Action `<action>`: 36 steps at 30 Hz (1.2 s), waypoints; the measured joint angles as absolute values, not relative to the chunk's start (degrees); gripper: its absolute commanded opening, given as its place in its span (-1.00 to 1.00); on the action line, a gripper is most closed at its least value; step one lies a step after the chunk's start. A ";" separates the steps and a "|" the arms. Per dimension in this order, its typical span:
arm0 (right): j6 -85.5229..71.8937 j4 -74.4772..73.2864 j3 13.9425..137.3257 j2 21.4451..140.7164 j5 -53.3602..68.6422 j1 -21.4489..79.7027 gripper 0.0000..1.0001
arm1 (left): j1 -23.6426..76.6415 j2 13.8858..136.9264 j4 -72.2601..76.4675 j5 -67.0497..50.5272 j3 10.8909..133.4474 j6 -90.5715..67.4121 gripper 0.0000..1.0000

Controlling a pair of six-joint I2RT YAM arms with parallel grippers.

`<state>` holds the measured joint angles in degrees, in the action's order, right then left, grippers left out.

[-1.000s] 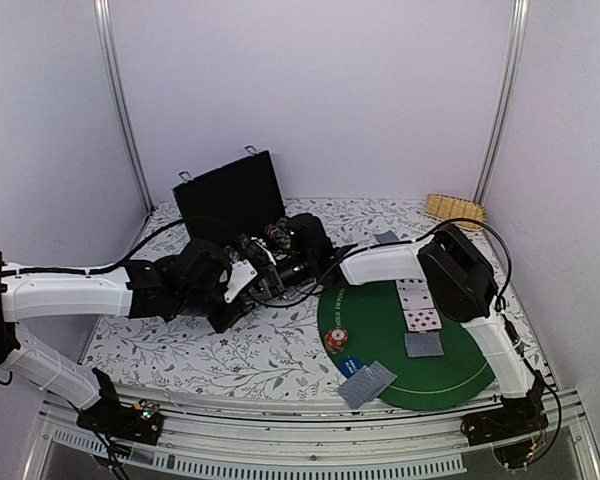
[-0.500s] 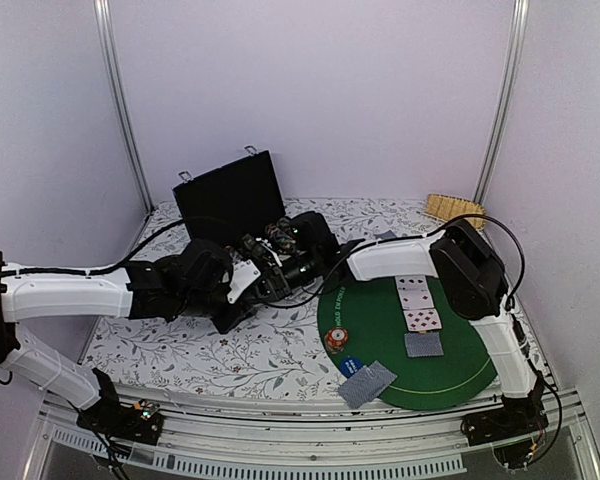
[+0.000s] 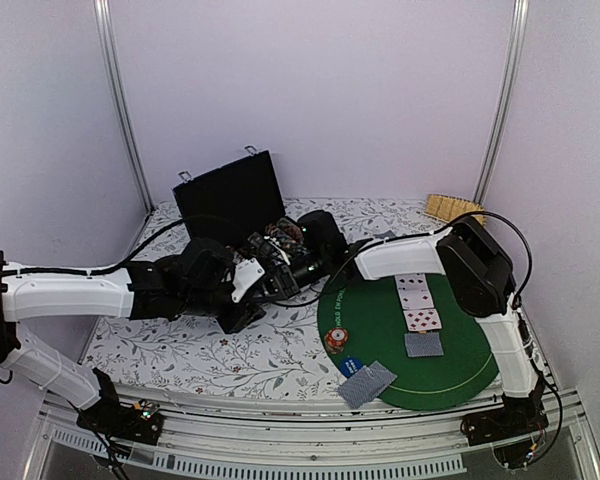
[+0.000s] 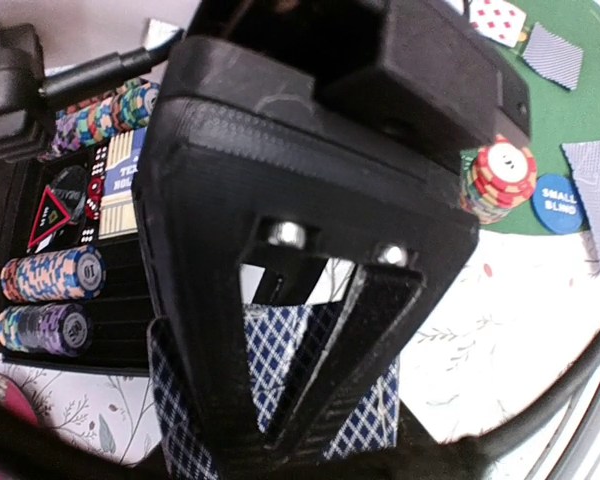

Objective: Distribute texas hold em gaming equipment
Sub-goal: Pass from the left arm to the right

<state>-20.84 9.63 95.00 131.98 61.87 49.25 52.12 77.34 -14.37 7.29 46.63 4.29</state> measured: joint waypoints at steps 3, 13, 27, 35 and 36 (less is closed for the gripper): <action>-23.24 12.16 93.82 131.74 62.78 49.10 -0.97 | 52.14 77.52 -14.00 6.72 46.87 4.29 0.07; -28.23 15.66 92.79 131.20 63.13 48.60 -0.97 | 52.51 77.67 -13.13 5.37 47.62 3.97 0.49; -31.14 18.57 89.62 128.29 61.78 47.97 -0.97 | 53.56 76.14 -12.10 3.64 48.18 3.57 0.97; -32.60 19.59 89.14 127.31 61.73 47.53 -0.97 | 51.51 73.78 -12.67 0.71 48.93 1.41 0.97; -32.95 19.11 88.73 127.13 62.41 47.44 -0.97 | 50.28 72.69 -12.84 1.06 48.93 1.10 0.97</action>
<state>-32.95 19.11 88.73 127.13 62.41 47.44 50.28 72.69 -12.84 1.06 48.93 1.10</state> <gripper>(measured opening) 0.261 0.984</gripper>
